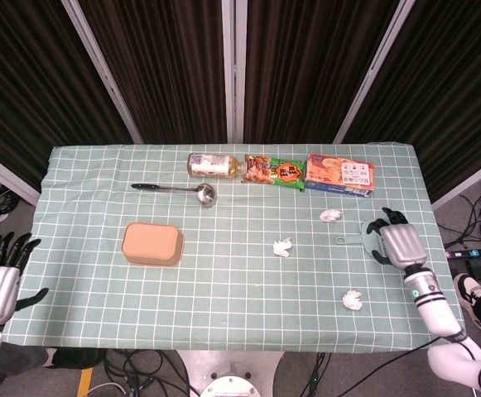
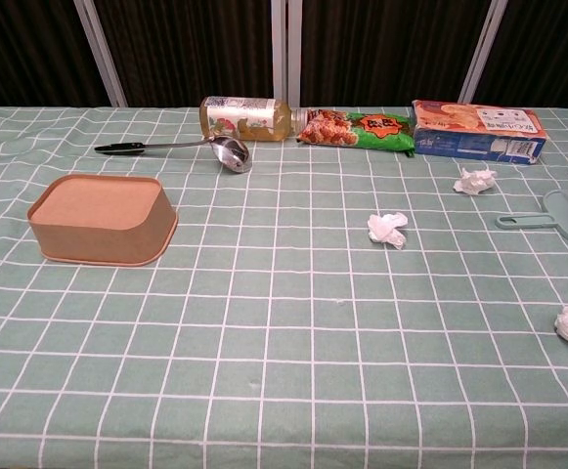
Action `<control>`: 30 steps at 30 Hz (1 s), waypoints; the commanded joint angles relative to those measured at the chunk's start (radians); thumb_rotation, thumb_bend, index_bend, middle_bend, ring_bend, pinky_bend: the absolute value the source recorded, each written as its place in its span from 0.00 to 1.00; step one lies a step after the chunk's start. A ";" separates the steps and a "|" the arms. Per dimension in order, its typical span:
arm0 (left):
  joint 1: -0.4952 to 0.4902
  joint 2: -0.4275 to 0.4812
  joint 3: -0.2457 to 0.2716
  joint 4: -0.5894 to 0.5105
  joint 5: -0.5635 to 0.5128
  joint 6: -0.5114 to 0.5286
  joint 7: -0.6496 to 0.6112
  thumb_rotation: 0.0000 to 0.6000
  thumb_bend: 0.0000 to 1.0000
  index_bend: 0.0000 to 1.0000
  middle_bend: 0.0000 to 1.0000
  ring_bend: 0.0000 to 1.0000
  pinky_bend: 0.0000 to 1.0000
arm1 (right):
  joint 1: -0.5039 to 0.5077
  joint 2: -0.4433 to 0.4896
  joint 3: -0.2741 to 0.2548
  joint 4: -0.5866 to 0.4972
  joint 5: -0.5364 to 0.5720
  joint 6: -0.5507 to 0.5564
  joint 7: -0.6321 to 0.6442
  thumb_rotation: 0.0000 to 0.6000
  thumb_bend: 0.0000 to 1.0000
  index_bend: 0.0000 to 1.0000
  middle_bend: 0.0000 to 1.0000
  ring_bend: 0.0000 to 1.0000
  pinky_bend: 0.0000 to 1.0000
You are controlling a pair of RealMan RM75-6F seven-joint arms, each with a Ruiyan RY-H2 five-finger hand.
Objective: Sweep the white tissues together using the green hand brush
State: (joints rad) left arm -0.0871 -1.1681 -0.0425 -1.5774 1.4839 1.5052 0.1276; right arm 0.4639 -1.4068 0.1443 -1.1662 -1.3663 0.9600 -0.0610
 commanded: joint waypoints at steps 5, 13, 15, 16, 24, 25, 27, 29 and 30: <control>-0.001 0.004 0.005 -0.002 -0.006 -0.020 -0.037 1.00 0.11 0.15 0.10 0.00 0.02 | 0.077 -0.166 -0.008 0.209 0.005 -0.060 0.016 1.00 0.17 0.40 0.38 0.07 0.13; 0.001 -0.002 0.006 0.015 -0.004 -0.020 -0.051 1.00 0.11 0.15 0.10 0.00 0.02 | 0.097 -0.215 -0.018 0.274 0.000 -0.059 0.000 1.00 0.17 0.42 0.42 0.07 0.13; 0.000 -0.003 0.007 0.018 -0.002 -0.021 -0.055 1.00 0.11 0.15 0.10 0.00 0.02 | 0.102 -0.222 -0.023 0.284 0.001 -0.067 -0.015 1.00 0.17 0.42 0.42 0.07 0.13; 0.001 -0.003 0.007 0.019 -0.002 -0.021 -0.056 1.00 0.11 0.15 0.10 0.00 0.02 | 0.105 -0.226 -0.025 0.289 0.002 -0.071 -0.021 1.00 0.17 0.42 0.42 0.07 0.13; 0.005 -0.011 0.010 0.034 -0.003 -0.021 -0.073 1.00 0.11 0.15 0.10 0.00 0.02 | 0.115 -0.268 -0.030 0.337 0.011 -0.078 -0.054 1.00 0.21 0.44 0.43 0.07 0.13; 0.006 -0.012 0.010 0.035 -0.003 -0.021 -0.076 1.00 0.11 0.15 0.10 0.00 0.02 | 0.116 -0.271 -0.030 0.340 0.011 -0.077 -0.057 1.00 0.22 0.45 0.44 0.07 0.13; 0.005 -0.013 0.011 0.038 -0.004 -0.026 -0.086 1.00 0.11 0.15 0.10 0.00 0.02 | 0.117 -0.276 -0.031 0.346 0.013 -0.078 -0.068 1.00 0.22 0.45 0.45 0.09 0.13; 0.005 -0.012 0.012 0.038 -0.005 -0.031 -0.097 1.00 0.11 0.15 0.10 0.00 0.02 | 0.118 -0.280 -0.033 0.350 0.016 -0.080 -0.077 1.00 0.22 0.45 0.45 0.09 0.13; 0.004 -0.011 0.013 0.039 -0.004 -0.033 -0.102 1.00 0.11 0.15 0.10 0.00 0.02 | 0.119 -0.283 -0.035 0.352 0.017 -0.083 -0.083 1.00 0.22 0.45 0.45 0.09 0.13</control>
State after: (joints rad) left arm -0.0827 -1.1801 -0.0307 -1.5394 1.4797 1.4745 0.0288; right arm 0.5818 -1.6871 0.1111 -0.8167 -1.3510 0.8794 -0.1400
